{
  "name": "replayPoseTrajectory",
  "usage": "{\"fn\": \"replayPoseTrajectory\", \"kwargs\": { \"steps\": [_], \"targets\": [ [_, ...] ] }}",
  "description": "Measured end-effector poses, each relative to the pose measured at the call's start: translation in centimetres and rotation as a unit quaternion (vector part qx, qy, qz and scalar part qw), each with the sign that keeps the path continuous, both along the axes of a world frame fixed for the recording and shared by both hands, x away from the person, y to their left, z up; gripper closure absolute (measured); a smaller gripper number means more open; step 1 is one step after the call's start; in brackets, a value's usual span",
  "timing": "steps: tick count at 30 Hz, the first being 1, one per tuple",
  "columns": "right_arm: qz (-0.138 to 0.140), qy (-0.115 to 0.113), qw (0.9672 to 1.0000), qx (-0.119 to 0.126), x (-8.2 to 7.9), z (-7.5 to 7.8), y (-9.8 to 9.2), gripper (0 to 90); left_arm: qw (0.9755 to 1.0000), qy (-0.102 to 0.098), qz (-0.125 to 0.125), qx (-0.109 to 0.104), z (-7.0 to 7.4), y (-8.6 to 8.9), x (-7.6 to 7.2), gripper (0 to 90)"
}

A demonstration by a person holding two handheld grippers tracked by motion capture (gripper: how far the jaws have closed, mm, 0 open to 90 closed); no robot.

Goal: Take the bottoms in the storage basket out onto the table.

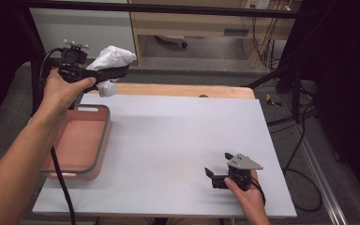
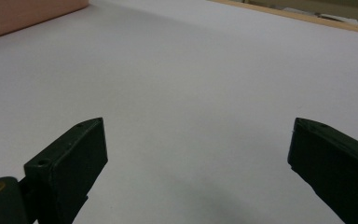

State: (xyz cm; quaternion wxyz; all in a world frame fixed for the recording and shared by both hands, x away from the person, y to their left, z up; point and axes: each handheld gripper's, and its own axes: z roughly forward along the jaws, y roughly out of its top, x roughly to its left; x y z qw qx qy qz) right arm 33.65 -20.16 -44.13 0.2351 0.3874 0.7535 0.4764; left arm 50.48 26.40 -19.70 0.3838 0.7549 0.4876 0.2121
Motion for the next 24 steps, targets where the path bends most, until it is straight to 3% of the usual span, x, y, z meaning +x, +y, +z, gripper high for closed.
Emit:
{"fn": "replayPoseTrajectory", "kwargs": {
  "steps": [24],
  "targets": [
    [-0.001, 0.000, 1.0000, 0.000, 0.0, 0.0, -0.1, 4.8, 0.9997, 0.008, -0.021, 0.005, 0.3, -2.5, 0.6, 61.2]
  ]
}}
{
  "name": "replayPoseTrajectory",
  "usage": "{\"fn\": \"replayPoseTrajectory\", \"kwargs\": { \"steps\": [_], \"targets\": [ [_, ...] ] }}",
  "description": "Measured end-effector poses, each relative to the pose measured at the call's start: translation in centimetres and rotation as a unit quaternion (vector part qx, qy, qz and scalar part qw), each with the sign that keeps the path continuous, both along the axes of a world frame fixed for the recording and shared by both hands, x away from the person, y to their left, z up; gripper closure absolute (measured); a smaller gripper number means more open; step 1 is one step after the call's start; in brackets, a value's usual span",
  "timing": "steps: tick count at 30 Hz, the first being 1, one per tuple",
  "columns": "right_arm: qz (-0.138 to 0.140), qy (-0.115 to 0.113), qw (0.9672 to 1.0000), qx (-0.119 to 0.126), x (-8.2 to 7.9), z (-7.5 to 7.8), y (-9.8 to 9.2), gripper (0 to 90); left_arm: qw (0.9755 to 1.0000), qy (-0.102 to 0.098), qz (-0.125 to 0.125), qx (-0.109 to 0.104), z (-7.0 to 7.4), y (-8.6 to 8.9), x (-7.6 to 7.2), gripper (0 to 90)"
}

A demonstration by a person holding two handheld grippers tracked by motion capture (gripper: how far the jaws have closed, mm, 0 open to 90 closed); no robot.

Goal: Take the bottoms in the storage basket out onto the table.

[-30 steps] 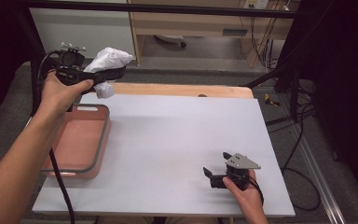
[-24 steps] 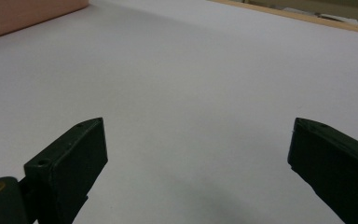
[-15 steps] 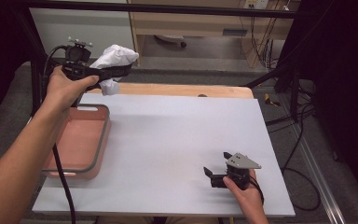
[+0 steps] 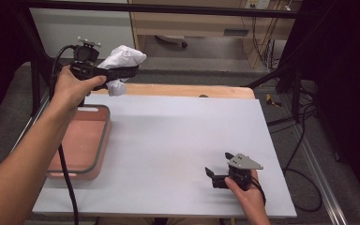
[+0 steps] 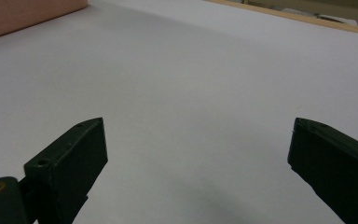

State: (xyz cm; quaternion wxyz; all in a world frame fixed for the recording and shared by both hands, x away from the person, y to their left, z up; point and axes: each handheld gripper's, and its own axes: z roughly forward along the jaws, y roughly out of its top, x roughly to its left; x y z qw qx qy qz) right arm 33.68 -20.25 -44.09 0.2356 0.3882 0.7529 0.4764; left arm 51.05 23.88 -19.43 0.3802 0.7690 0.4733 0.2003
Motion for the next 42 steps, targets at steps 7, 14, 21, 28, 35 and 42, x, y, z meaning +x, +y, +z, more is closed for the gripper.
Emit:
{"fn": "replayPoseTrajectory", "kwargs": {
  "steps": [7, 14, 21, 28, 35, 42],
  "targets": [
    [-0.001, -0.001, 1.0000, 0.000, 0.0, 0.0, 0.0, 4.8, 1.0000, 0.003, -0.007, -0.003, -0.2, -0.6, 0.0, 61.1],
    [-0.001, 0.001, 1.0000, -0.001, 0.0, 0.0, 0.0, 4.8, 0.9999, 0.005, -0.011, 0.000, -0.5, -1.2, 0.1, 61.0],
    [-0.002, 0.001, 1.0000, 0.001, 0.0, -0.1, 0.0, 4.8, 0.9998, 0.011, -0.014, 0.000, -1.1, -1.7, 0.3, 60.9],
    [-0.003, 0.002, 1.0000, 0.000, 0.0, 0.0, 0.0, 4.9, 0.9996, 0.018, -0.020, 0.002, -1.8, -2.5, 0.3, 60.9],
    [-0.004, 0.003, 1.0000, 0.004, 0.0, 0.0, -0.1, 4.8, 0.9993, 0.023, -0.027, 0.006, -2.4, -3.3, 0.5, 60.8],
    [-0.004, 0.004, 1.0000, 0.003, 0.0, 0.0, 0.0, 4.9, 0.9990, 0.027, -0.034, 0.009, -2.8, -4.3, 0.6, 60.8]
  ]
}}
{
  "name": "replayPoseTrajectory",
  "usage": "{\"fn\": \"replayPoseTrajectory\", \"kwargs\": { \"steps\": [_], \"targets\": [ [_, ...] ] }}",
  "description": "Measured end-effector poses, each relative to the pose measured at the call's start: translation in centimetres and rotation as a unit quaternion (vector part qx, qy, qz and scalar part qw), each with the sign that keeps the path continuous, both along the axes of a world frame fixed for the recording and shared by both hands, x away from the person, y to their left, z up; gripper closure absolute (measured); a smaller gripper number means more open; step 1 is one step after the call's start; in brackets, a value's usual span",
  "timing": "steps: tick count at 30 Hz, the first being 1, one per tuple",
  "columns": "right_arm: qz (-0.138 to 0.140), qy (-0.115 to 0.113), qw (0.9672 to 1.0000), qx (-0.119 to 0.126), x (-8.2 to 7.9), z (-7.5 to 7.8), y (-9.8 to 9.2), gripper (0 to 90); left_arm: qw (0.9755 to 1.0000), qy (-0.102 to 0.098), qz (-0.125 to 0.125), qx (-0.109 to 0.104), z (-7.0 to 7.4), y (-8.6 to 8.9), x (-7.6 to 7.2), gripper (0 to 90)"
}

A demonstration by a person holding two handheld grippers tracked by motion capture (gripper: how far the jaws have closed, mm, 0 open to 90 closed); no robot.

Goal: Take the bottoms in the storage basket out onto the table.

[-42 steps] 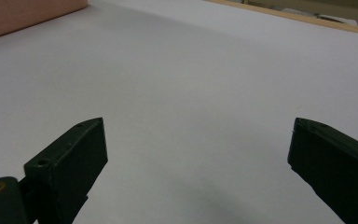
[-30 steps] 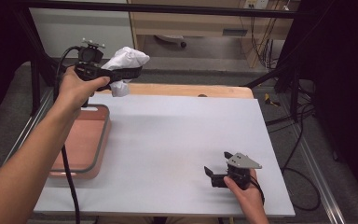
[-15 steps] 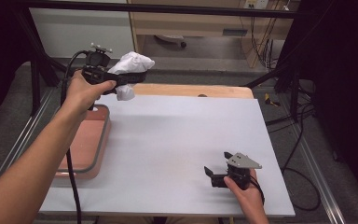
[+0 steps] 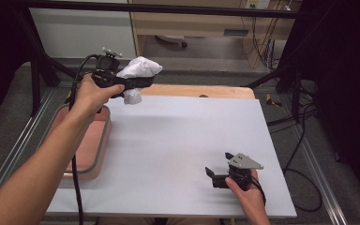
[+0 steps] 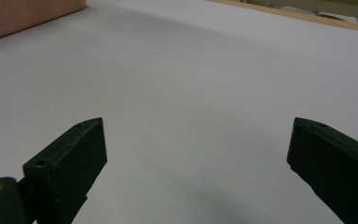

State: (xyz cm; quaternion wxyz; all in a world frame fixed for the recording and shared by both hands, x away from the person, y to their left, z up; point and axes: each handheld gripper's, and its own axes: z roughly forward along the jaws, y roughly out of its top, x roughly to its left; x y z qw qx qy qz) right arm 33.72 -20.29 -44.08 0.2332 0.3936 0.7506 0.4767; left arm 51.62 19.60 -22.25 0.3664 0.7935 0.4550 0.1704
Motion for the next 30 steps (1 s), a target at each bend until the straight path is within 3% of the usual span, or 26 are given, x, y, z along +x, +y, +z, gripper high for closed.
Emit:
{"fn": "replayPoseTrajectory", "kwargs": {
  "steps": [30],
  "targets": [
    [0.003, -0.001, 1.0000, -0.001, -0.1, 0.0, 0.1, 4.8, 0.9996, 0.025, -0.013, 0.003, -3.5, -3.0, 0.6, 60.5]
  ]
}}
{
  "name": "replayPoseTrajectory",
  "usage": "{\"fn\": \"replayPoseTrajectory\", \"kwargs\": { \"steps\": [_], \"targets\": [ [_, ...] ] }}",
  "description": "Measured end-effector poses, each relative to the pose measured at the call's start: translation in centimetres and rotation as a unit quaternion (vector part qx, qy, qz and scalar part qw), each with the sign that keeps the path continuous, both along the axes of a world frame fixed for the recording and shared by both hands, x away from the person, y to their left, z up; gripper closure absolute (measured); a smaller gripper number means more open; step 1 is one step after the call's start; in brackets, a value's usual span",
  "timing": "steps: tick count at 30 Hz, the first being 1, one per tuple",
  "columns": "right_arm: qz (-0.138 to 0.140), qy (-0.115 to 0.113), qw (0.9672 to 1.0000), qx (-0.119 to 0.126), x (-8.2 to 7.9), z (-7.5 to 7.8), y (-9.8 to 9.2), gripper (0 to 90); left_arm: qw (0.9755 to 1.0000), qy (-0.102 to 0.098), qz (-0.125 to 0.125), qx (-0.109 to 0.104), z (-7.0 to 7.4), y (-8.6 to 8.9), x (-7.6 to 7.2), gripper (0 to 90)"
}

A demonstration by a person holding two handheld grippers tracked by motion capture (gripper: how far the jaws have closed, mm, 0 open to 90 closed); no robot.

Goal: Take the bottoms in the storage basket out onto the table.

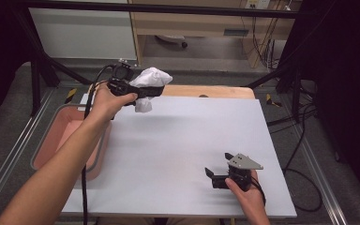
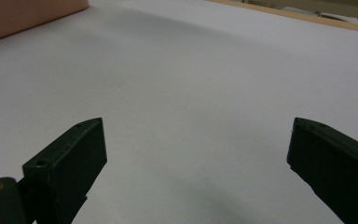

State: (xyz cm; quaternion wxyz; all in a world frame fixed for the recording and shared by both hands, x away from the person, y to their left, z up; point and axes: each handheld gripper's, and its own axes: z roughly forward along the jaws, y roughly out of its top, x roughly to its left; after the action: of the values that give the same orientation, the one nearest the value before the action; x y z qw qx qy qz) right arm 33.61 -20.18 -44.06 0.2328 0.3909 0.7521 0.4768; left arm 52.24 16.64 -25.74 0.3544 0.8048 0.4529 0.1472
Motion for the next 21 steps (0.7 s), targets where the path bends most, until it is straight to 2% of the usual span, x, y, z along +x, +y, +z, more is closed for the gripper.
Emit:
{"fn": "replayPoseTrajectory", "kwargs": {
  "steps": [5, 21],
  "targets": [
    [-0.002, 0.002, 1.0000, -0.001, 0.0, 0.0, 0.0, 4.9, 0.9999, 0.008, -0.002, 0.010, -0.7, -0.5, 0.2, 60.5],
    [0.000, 0.002, 1.0000, -0.006, 0.0, -0.1, 0.1, 4.9, 0.9997, 0.013, -0.014, 0.014, -2.2, -1.8, -0.1, 60.5]
  ]
}}
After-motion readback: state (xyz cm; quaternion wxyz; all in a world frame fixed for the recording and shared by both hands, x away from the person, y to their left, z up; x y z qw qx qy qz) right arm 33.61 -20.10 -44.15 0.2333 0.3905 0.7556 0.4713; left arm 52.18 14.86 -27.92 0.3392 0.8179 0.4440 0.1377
